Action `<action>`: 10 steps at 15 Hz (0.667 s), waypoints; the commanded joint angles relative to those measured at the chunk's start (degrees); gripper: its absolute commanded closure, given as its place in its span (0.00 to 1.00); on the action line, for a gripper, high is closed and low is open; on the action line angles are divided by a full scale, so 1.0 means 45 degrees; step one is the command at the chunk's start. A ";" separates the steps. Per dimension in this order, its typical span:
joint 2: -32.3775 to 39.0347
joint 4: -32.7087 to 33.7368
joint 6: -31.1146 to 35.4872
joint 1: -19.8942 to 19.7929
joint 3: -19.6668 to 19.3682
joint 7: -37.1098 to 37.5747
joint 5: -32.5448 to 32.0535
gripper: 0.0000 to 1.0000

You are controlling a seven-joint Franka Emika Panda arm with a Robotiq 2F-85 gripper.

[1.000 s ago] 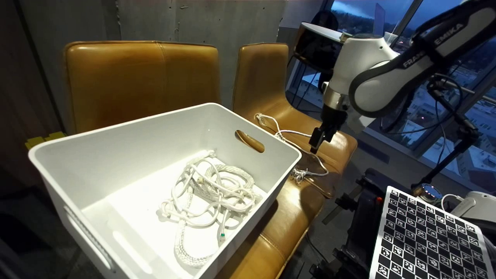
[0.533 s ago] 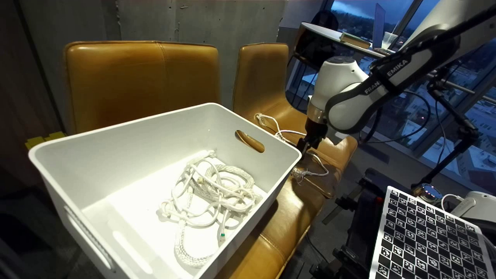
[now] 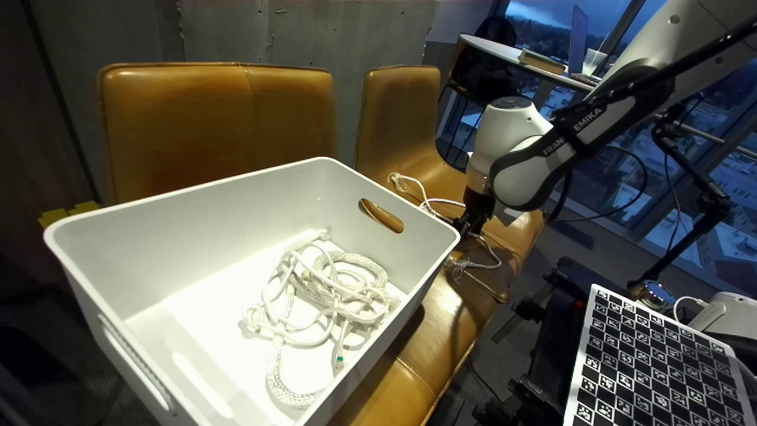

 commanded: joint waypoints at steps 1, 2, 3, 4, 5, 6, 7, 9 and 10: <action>0.0683 0.0436 0.0153 0.0188 -0.0360 0.0170 0.0121 0.63; 0.0693 0.0439 0.0154 0.0176 -0.0419 0.0172 0.0114 0.69; 0.0710 0.0468 0.0145 0.0164 -0.0480 0.0179 0.0110 0.78; 0.0732 0.0528 0.0105 0.0134 -0.0524 0.0174 0.0120 0.85; 0.0753 0.0584 0.0074 0.0105 -0.0570 0.0167 0.0129 0.94; 0.0765 0.0642 0.0036 0.0089 -0.0614 0.0167 0.0136 0.99; 0.0787 0.0691 0.0008 0.0073 -0.0647 0.0161 0.0143 1.00; 0.0772 0.0729 -0.0033 0.0066 -0.0696 0.0164 0.0152 1.00; 0.0760 0.0729 -0.0046 0.0059 -0.0681 0.0156 0.0161 1.00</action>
